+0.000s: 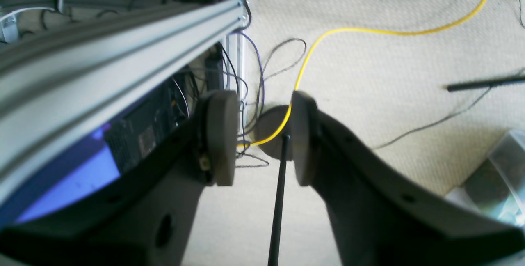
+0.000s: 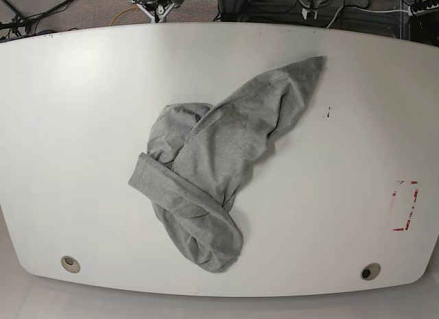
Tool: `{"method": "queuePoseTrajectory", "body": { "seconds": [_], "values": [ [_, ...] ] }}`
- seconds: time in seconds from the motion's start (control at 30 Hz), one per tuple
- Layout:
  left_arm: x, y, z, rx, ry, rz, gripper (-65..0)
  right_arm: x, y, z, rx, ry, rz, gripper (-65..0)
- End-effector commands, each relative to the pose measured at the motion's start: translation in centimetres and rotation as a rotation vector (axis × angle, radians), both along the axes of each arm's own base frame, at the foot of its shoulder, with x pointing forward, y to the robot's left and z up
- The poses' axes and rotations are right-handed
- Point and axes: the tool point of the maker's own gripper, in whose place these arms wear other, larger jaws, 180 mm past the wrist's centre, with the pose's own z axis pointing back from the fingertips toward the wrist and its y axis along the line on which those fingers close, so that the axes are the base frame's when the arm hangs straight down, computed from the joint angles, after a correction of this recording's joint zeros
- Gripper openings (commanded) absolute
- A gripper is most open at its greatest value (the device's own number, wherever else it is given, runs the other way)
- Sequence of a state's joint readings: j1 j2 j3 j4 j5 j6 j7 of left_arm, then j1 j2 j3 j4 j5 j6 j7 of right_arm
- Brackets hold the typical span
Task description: Fold the T-shirt properly
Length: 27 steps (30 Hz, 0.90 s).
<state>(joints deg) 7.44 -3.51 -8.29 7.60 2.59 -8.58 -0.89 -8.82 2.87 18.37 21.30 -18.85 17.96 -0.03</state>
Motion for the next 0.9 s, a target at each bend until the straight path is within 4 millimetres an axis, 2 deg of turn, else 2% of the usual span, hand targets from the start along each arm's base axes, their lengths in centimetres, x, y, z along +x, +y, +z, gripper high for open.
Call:
{"method": "queuePoseTrajectory", "body": {
  "seconds": [0.0,0.13,0.2,0.33,0.47,0.6,0.67,0.77,0.87],
  "values": [
    [-0.1,0.5,0.0,0.006,0.000,-0.001,-26.1,-0.1,-0.3,0.0,-0.003,-0.003,-0.003,-44.2],
    [0.3,0.8,0.1,0.013,-0.027,0.011,-26.1,-0.3,-0.4,0.1,-0.005,-0.004,-0.002,-44.7],
    [0.7,0.8,0.1,0.018,-0.066,0.015,-26.1,-1.1,-0.5,0.1,-0.005,0.008,-0.007,-44.7],
    [-0.5,1.0,0.3,0.022,-0.080,0.016,-26.1,-1.6,-1.2,0.5,-0.024,-0.014,0.002,-44.7],
    [-1.5,1.2,0.5,0.031,-0.102,0.021,-26.1,-2.0,-0.9,1.3,-0.036,-0.056,0.008,-44.7],
    [-2.8,1.4,0.8,0.040,-0.129,0.024,-26.1,-3.1,-1.6,2.3,-0.060,-0.076,0.021,-44.7],
    [-3.5,1.6,1.1,0.046,-0.144,0.020,-26.1,-3.7,-1.3,2.8,-0.061,-0.086,0.021,-44.7],
    [-3.6,3.2,2.2,0.076,-0.203,-0.012,-26.1,-4.2,-1.9,4.1,-0.087,-0.120,0.032,-44.7],
    [-3.1,4.3,3.8,0.099,-0.275,-0.051,-26.1,-4.3,-1.3,5.4,-0.092,-0.156,0.032,-44.7]
  ]
}}
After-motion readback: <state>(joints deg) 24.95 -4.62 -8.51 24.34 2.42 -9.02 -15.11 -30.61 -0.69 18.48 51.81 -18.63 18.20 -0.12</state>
